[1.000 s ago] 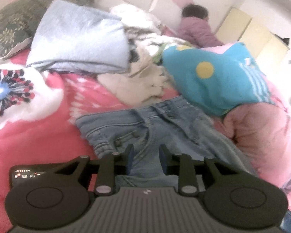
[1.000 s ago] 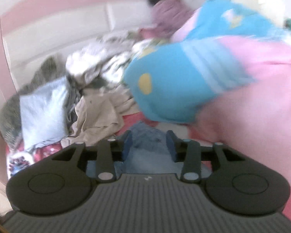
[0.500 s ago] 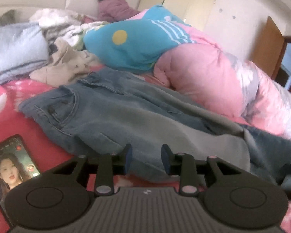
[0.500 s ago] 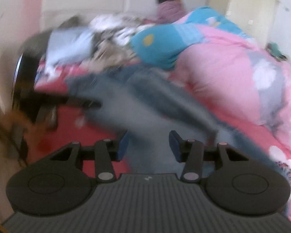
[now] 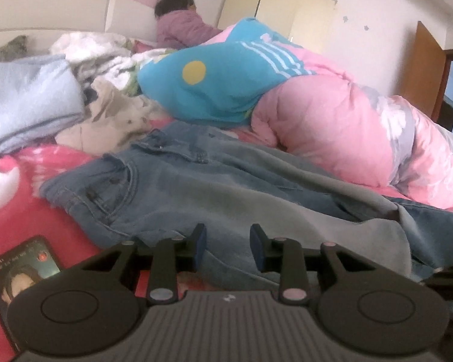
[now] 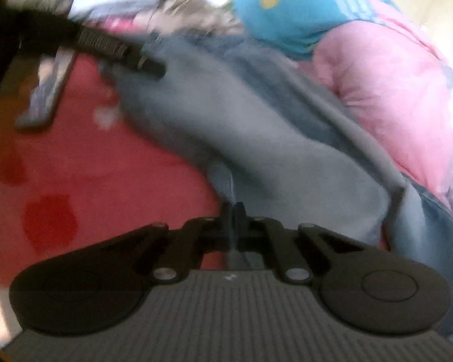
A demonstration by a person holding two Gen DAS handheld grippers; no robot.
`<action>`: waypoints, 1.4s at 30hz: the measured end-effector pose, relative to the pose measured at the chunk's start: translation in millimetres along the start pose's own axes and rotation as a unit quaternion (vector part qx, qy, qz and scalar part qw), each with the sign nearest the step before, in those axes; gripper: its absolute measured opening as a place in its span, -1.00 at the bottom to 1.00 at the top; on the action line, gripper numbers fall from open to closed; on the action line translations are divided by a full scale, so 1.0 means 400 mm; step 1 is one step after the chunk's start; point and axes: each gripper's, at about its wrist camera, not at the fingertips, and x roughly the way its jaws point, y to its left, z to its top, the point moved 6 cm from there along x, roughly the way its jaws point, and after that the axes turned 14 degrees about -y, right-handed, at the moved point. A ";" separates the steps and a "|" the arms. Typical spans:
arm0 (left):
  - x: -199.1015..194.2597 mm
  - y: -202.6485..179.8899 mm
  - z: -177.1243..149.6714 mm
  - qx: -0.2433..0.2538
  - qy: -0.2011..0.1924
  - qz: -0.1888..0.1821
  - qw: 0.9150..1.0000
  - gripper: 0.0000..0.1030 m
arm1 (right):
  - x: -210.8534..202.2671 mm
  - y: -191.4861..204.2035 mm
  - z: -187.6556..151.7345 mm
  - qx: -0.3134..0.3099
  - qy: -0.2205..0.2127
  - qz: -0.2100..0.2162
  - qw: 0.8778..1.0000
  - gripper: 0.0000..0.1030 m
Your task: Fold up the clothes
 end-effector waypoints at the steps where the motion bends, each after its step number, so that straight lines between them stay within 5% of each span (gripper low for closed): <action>1: -0.001 0.003 0.001 -0.001 -0.001 0.000 1.000 -0.38 | -0.015 -0.006 0.008 0.013 -0.007 0.001 1.000 -1.00; 11: -0.001 0.057 0.020 -0.045 0.006 -0.001 0.999 -0.38 | -0.233 -0.032 0.048 0.104 -0.035 0.073 0.991 -1.00; 22: -0.003 0.062 0.017 -0.025 0.007 0.012 1.000 -0.38 | -0.147 0.108 -0.075 0.038 0.079 0.103 0.991 -0.94; 26: -0.026 0.042 0.041 -0.013 -0.020 0.002 1.000 -0.38 | -0.175 0.115 -0.065 0.052 0.074 0.115 0.989 -0.81; 29: -0.020 0.001 0.063 -0.009 -0.022 -0.021 1.000 -0.38 | -0.224 0.078 -0.036 0.093 0.043 0.123 0.987 -0.59; 35: 0.070 -0.099 0.105 -0.031 0.008 -0.064 0.997 -0.34 | -0.252 -0.089 0.092 0.112 -0.020 0.070 0.991 -0.52; 42: 0.206 -0.088 0.041 -0.046 0.083 -0.030 0.995 -0.37 | -0.065 -0.339 0.286 0.137 -0.057 0.050 0.988 -0.25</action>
